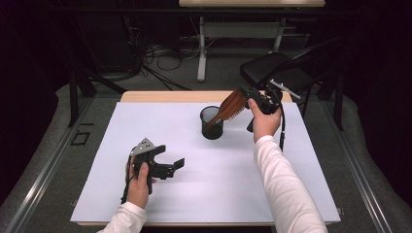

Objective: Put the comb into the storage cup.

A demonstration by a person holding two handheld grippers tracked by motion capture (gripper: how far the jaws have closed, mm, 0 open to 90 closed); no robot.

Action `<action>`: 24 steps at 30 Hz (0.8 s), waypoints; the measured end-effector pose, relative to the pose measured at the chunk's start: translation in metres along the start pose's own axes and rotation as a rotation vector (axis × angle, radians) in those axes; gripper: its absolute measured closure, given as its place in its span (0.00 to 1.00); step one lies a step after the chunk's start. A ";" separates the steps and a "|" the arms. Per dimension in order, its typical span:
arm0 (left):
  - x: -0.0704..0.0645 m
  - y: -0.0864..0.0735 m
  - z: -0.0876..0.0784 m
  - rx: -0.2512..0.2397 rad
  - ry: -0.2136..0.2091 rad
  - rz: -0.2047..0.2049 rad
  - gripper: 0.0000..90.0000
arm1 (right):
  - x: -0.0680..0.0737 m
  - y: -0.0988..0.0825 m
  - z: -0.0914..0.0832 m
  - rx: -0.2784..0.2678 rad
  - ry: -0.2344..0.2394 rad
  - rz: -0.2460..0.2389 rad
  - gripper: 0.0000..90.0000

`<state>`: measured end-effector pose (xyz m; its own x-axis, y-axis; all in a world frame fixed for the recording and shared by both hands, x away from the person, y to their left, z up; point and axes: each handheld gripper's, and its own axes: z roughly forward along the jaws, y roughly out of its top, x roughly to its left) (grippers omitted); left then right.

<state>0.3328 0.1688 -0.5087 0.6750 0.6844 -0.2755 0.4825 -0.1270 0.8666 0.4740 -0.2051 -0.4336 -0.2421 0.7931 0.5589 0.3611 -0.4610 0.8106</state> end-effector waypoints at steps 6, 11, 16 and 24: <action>0.000 0.000 0.000 0.001 0.000 0.000 0.00 | 0.000 0.005 -0.003 0.013 0.005 -0.004 0.41; 0.000 0.000 0.000 0.001 0.000 0.001 0.00 | -0.002 0.011 -0.006 0.044 -0.014 -0.035 0.38; 0.000 0.000 0.000 0.002 -0.002 0.003 0.00 | -0.004 0.017 -0.011 0.059 -0.016 -0.053 0.34; -0.001 0.000 0.001 0.000 -0.003 0.000 0.00 | -0.008 0.021 -0.015 0.058 -0.021 -0.090 0.32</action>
<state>0.3327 0.1676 -0.5091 0.6766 0.6825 -0.2764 0.4826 -0.1275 0.8665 0.4695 -0.2272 -0.4187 -0.2577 0.8388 0.4797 0.3905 -0.3637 0.8457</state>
